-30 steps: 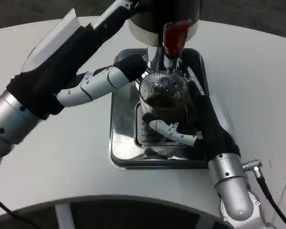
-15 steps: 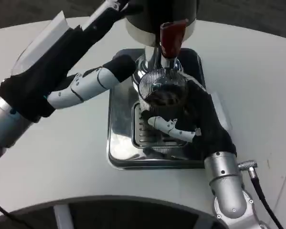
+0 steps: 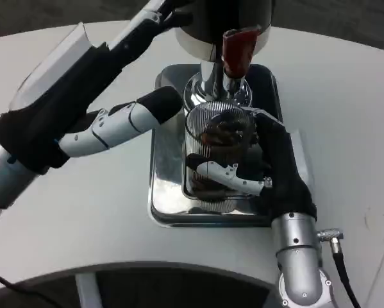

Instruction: Grasp the cup under the faucet to collect the drink, then remove the cup.

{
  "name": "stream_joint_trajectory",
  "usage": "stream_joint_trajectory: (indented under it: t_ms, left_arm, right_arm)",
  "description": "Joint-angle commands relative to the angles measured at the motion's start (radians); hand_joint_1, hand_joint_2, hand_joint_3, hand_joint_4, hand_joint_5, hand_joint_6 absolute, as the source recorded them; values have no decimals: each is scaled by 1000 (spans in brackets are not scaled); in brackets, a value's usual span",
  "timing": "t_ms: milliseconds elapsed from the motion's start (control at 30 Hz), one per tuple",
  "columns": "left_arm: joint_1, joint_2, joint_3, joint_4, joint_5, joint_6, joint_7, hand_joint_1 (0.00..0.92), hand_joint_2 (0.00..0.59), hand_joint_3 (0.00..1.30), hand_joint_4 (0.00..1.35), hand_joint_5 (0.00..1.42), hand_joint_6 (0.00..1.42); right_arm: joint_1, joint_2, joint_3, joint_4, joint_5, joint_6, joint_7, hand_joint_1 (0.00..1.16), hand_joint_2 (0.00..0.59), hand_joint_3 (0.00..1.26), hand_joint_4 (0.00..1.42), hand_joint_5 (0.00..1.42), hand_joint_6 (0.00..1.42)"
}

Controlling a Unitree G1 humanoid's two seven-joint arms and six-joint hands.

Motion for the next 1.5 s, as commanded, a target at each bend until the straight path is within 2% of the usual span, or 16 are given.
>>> stream_joint_trajectory:
  t_ms: [33, 333, 533, 833, 933, 1067, 1167, 1500]
  left_arm:
    - [33, 20, 15, -28, -18, 14, -6, 0, 187, 0, 0, 85, 56]
    - [70, 27, 25, -47, -22, 22, -6, 0, 186, 0, 0, 82, 51]
    - [100, 29, 40, -61, -20, 26, -3, 0, 183, 0, 0, 69, 34]
    - [207, 48, 93, -84, 29, 31, 12, 0, 184, 0, 0, 18, 0]
    - [238, 57, 111, -88, 61, 37, 23, 0, 183, 0, 0, 9, 0]
    - [278, 66, 132, -99, 116, 48, 41, 0, 180, 0, 0, 0, 0]
    - [316, 83, 149, -113, 179, 34, 58, 0, 168, 0, 0, 0, 0]
    - [454, 91, 181, -170, 300, 67, 92, 0, 137, 0, 0, 0, 0]
  right_arm:
    - [41, 12, 7, -27, -22, -1, -30, 1150, 141, 695, 811, 918, 1189]
    - [78, 24, 15, -90, -58, 0, -67, 1151, 133, 723, 845, 932, 1229]
    - [93, 31, 21, -152, -73, 12, -58, 1153, 125, 732, 858, 947, 1251]
    - [173, 27, 49, -289, -69, 58, 13, 1153, 124, 733, 858, 939, 1259]
    - [206, 0, 74, -347, -109, 53, 36, 1153, 124, 733, 858, 938, 1276]
    - [262, 0, 89, -410, -97, 67, 78, 1153, 124, 733, 858, 938, 1279]
    - [295, 3, 90, -447, -91, 76, 96, 1153, 124, 733, 858, 938, 1281]
    - [350, -11, 82, -595, -70, 106, 178, 1152, 129, 733, 858, 939, 1287]
